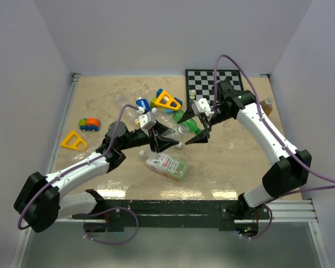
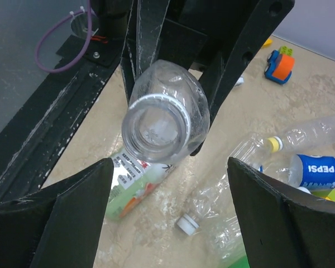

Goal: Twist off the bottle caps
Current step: Place the plastic bottle at the center of the board.

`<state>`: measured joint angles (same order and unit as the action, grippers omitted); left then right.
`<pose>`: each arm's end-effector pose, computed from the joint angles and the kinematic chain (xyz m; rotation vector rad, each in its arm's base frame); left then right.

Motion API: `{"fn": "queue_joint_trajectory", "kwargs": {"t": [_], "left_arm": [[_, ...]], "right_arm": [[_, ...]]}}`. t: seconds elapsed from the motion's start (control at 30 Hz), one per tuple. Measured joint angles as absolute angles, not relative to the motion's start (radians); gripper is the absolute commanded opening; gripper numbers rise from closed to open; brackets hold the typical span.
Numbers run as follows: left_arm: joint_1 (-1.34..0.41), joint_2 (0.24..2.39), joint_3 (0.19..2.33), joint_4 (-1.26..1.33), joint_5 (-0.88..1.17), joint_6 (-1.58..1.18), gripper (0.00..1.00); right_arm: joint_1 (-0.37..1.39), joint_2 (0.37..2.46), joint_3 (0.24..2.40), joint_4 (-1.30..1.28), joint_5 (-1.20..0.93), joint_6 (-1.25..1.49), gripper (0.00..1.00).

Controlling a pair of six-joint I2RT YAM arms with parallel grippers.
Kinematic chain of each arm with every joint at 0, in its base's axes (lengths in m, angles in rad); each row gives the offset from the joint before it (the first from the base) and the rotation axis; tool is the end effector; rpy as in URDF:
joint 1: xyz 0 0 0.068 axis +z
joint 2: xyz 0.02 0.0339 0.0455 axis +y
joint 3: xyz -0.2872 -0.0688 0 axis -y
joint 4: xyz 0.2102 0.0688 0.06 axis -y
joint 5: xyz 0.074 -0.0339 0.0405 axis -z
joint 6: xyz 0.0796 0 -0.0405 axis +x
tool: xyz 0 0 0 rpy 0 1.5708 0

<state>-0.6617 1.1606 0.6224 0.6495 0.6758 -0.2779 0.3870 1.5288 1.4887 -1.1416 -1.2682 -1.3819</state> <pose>0.1682 -0.1941 0.3358 0.8665 1.3633 -1.2320 0.2097 0.1675 0.3616 -1.7190 1.0361 1.0970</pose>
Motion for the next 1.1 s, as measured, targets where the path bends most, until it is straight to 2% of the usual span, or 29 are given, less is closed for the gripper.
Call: {"fn": "queue_joint_trajectory", "kwargs": {"t": [0.37,0.6,0.67,0.77,0.87,0.93,1.0,1.03,1.1], "left_arm": [[-0.662,1.208,0.622,0.650,0.617,-0.288,0.00],[-0.662,1.221,0.622,0.675,0.606,-0.309,0.00],[-0.662,1.225,0.623,0.686,0.606,-0.319,0.00],[-0.662,1.227,0.622,0.691,0.607,-0.326,0.00],[-0.663,1.227,0.622,0.694,0.605,-0.334,0.00],[-0.662,1.227,0.622,0.694,0.603,-0.339,0.00],[-0.662,1.228,0.622,0.694,0.603,-0.342,0.00],[-0.662,1.228,0.622,0.694,0.603,-0.345,0.05],[-0.662,1.228,0.622,0.694,0.603,-0.348,0.22]], "right_arm": [[0.413,1.504,1.493,-1.106,-1.276,-1.246,0.85],[0.427,1.504,1.493,-1.028,-1.274,-1.157,0.70],[0.429,1.504,1.492,-1.002,-1.272,-1.127,0.62],[0.432,1.504,1.492,-0.963,-1.267,-1.094,0.45],[0.432,1.504,1.492,-0.938,-1.261,-1.062,0.24],[0.434,1.504,1.492,-0.928,-1.256,-1.050,0.02],[0.435,1.504,1.492,-0.922,-1.251,-1.040,0.00],[0.435,1.504,1.492,-0.920,-1.250,-1.036,0.00],[0.436,1.504,1.492,-0.918,-1.248,-1.029,0.00]]}}
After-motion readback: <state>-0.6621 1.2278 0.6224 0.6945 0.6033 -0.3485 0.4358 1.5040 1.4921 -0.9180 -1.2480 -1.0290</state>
